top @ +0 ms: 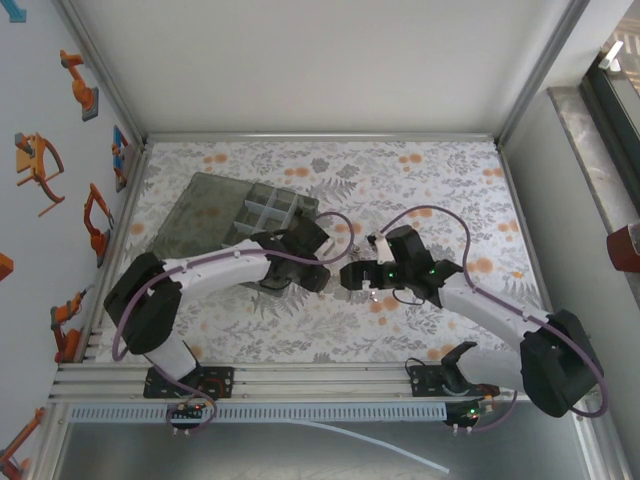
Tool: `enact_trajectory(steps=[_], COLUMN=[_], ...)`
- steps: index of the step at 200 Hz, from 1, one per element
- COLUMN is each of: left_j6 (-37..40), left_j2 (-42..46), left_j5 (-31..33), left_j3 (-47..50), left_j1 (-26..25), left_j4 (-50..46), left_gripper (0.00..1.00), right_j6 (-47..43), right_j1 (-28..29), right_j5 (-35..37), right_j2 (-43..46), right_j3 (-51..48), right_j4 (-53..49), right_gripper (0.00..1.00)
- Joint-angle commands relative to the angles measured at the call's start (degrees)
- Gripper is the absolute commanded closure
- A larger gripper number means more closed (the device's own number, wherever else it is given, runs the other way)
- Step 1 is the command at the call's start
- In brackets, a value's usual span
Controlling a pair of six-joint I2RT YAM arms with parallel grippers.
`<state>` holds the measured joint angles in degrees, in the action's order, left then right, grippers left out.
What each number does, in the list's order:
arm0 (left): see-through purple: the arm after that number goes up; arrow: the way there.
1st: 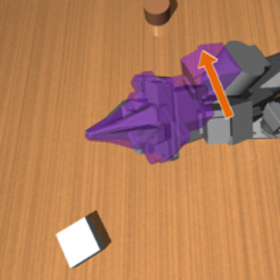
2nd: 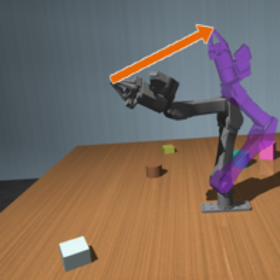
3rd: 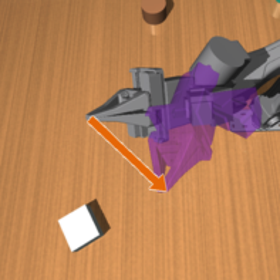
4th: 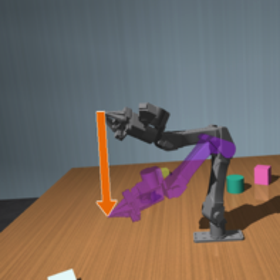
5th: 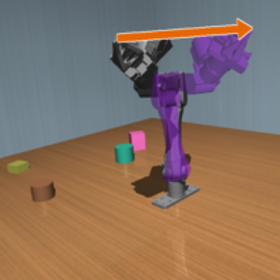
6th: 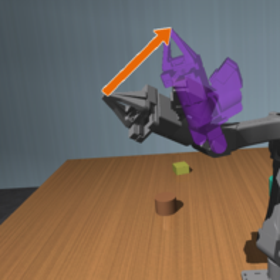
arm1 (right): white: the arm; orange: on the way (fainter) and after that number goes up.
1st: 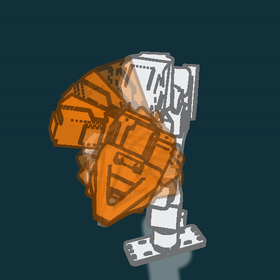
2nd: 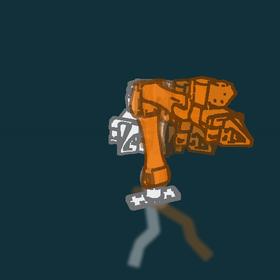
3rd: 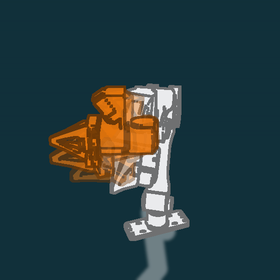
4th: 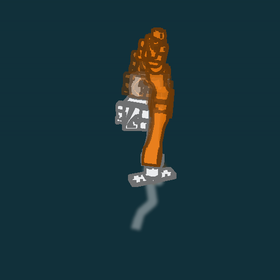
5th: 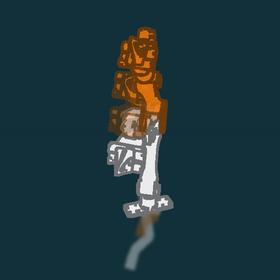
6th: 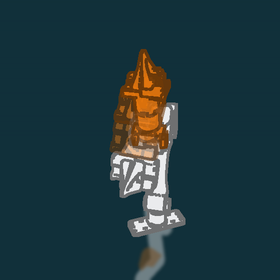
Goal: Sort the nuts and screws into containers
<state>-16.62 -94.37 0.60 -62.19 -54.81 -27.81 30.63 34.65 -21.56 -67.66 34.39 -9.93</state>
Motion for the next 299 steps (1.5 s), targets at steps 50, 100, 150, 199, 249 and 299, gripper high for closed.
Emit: enact_trajectory(steps=[50,100,150,199,249,299], left_j6=[1.44,1.35,-0.25,-1.56,-1.65,-1.5], left_j2=[-8.7,-11.46,-13.31,-14.79,-14.99,-11.69], left_j5=[-3.43,-1.37,0.29,0.77,3.15,5.57], left_j3=[-4.04,-5.06,-5.58,-5.92,-6.61,-8.19], left_j1=[-2.45,-2.91,-3.33,-3.64,-3.73,-3.43], left_j4=[-1.21,-3.18,-4.78,-5.68,-6.35,-4.88], left_gripper=[0.58,0.64,0.66,0.71,0.83,0.88], right_j6=[2.23,1.52,1.18,0.92,0.45,0.82], right_j1=[0.33,0.33,0.33,0.33,0.33,0.33], right_j5=[1.07,1.02,1.17,0.98,0.86,2.37], right_j2=[4.94,3.91,3.33,2.28,1.3,2.87], right_j3=[-3.55,-2.55,-1.87,-1.07,-0.3,-1.6], right_j4=[-0.56,-0.18,-0.11,0.18,0.29,0.34], right_gripper=[0.0,0.0,0.0,0.0,0.0,0.0])
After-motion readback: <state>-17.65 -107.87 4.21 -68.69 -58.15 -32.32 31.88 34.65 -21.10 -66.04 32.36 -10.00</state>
